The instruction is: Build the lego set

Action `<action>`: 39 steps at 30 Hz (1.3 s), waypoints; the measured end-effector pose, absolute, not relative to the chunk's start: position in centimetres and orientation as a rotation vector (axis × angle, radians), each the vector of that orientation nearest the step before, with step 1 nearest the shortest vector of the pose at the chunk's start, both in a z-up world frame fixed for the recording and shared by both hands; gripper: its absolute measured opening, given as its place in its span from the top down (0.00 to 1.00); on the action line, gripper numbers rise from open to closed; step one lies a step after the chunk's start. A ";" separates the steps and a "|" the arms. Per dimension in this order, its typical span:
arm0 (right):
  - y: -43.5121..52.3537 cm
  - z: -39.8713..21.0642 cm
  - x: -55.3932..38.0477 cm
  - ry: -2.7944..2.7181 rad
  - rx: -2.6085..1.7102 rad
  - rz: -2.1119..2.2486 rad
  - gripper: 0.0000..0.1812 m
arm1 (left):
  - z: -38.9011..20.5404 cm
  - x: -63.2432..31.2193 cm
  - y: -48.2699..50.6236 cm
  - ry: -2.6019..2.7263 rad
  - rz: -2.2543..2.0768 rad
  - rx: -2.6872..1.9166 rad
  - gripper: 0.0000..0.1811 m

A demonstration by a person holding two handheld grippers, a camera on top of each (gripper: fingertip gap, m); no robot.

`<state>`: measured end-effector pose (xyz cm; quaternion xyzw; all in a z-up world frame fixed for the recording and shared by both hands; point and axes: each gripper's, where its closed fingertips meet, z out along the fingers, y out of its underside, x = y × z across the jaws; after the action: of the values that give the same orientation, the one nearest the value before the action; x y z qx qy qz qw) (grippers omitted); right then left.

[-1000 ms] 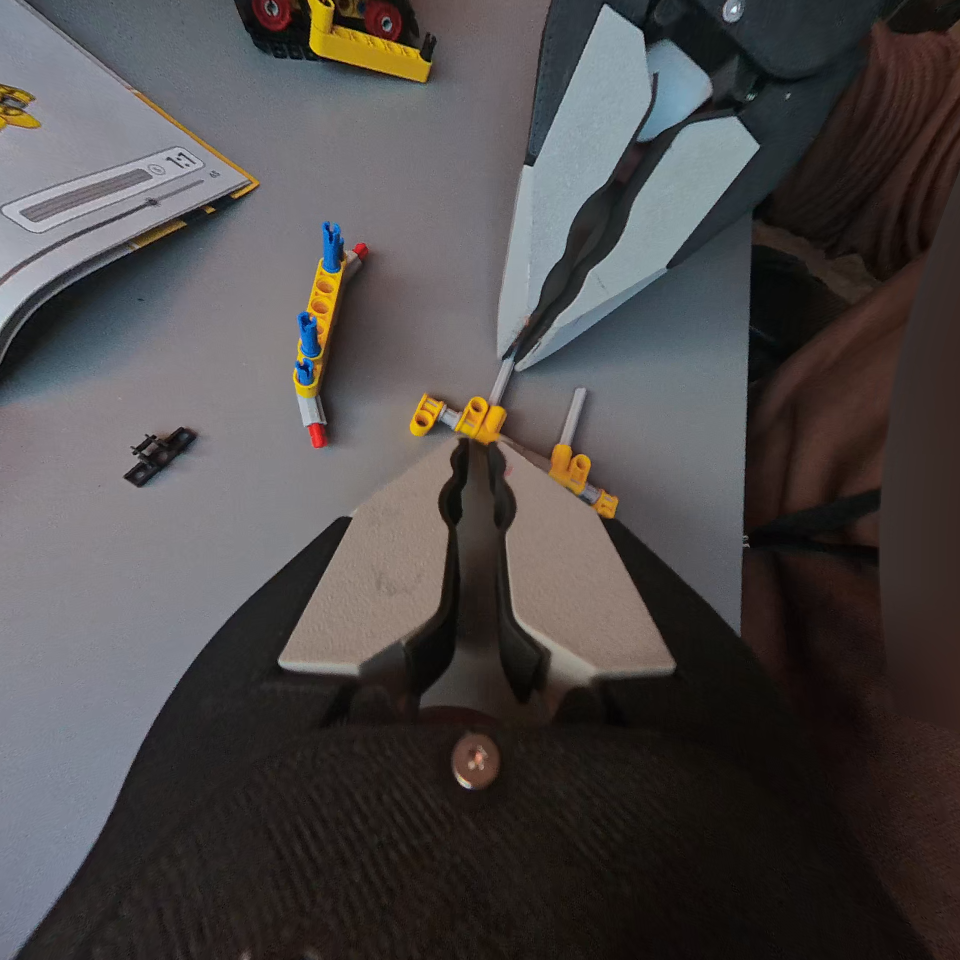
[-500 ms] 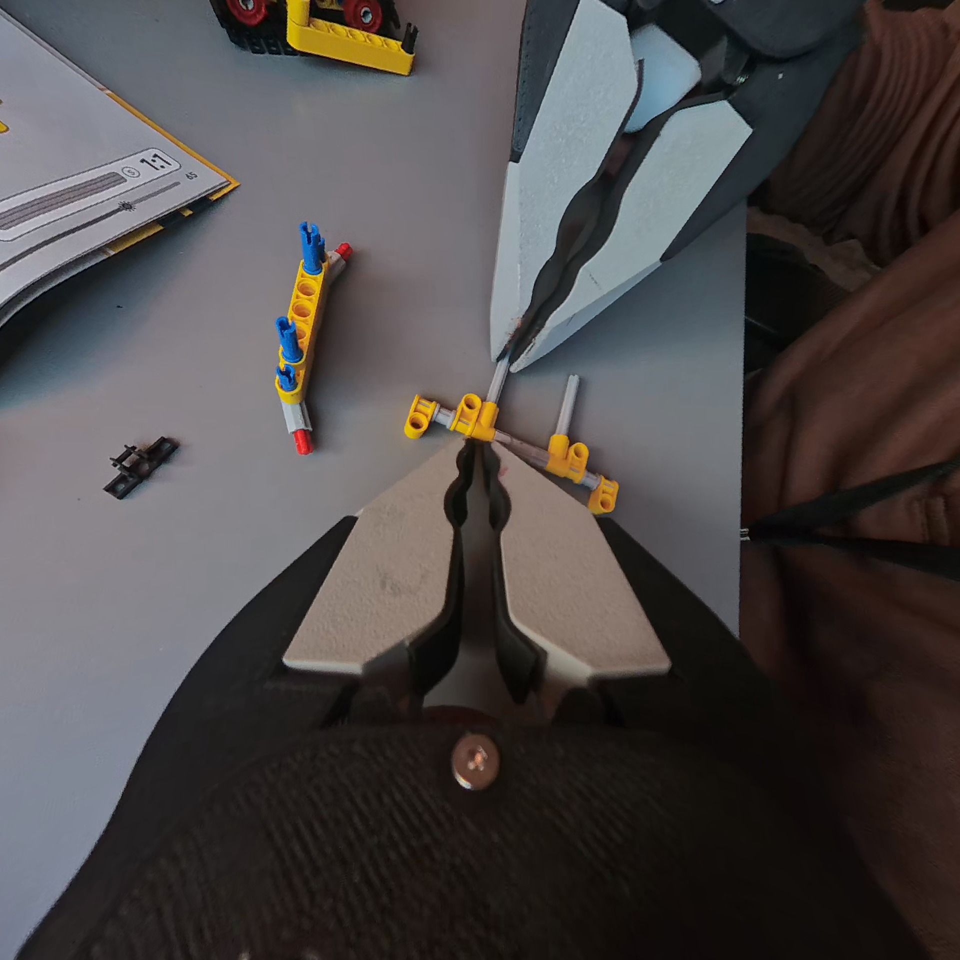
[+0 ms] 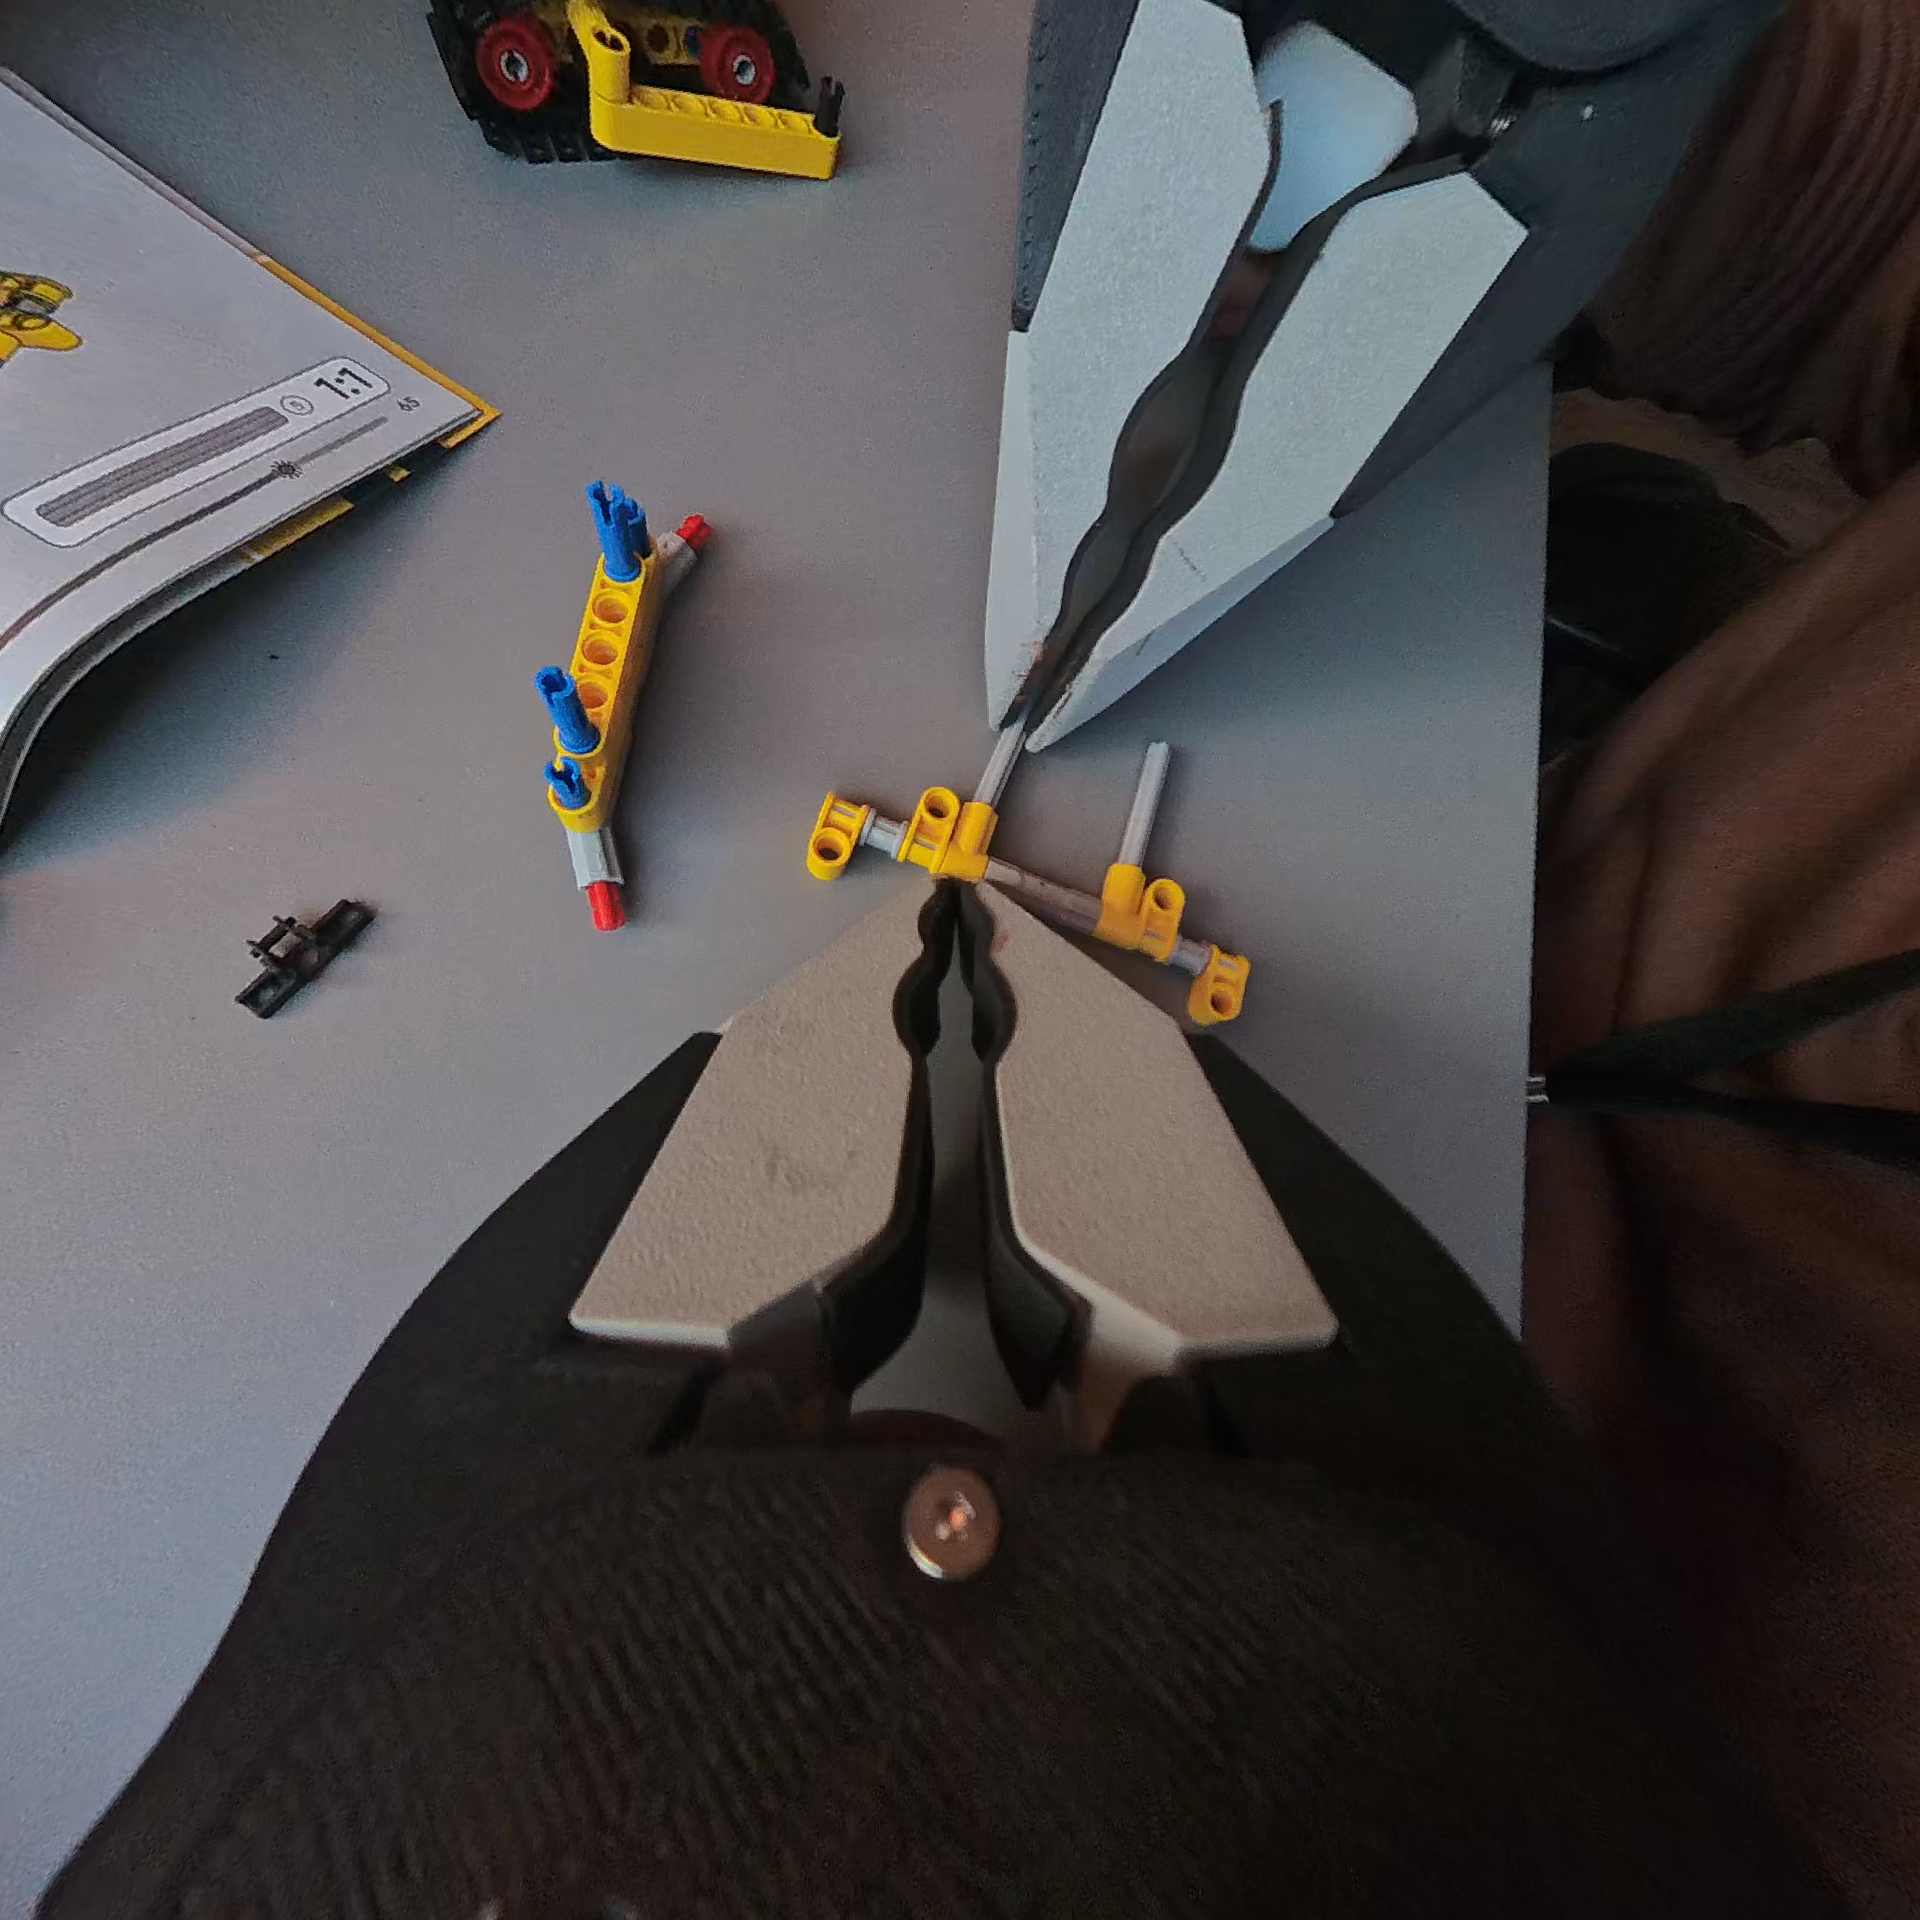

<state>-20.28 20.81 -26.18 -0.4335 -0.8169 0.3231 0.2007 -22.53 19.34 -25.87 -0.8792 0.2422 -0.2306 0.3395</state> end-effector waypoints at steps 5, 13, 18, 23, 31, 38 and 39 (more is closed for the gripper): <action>20.9 -26.2 -20.3 -2.292 -1.195 0.886 1.00 | -26.0 -22.5 19.3 0.636 -0.606 -2.298 1.00; 21.1 -26.2 -20.3 -2.353 -1.121 0.899 1.00 | -26.0 -22.4 19.5 0.624 -0.644 -2.303 1.00; 21.3 -26.2 -20.2 -2.407 -1.013 0.895 1.00 | -26.0 -22.4 19.8 0.626 -0.677 -2.305 1.00; 21.6 -26.2 -20.3 -2.492 -0.933 0.815 1.00 | -26.0 -22.3 19.8 0.659 -0.691 -2.302 1.00; 21.6 -26.2 -20.5 -2.513 -0.883 0.836 1.00 | -26.0 -22.3 19.9 0.659 -0.718 -2.306 1.00; 19.9 -25.5 -20.9 -2.484 -0.844 0.935 1.00 | -26.0 -21.5 20.1 0.669 -0.698 -2.294 1.00; 20.4 -25.4 -21.4 -2.453 -0.829 0.875 1.00 | -26.1 -21.1 20.0 0.699 -0.697 -2.293 1.00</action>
<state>-21.40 20.36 -25.43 -0.2971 -0.8788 0.3136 0.2028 -21.08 19.97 -26.11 -0.8711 0.2656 -0.2647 0.3171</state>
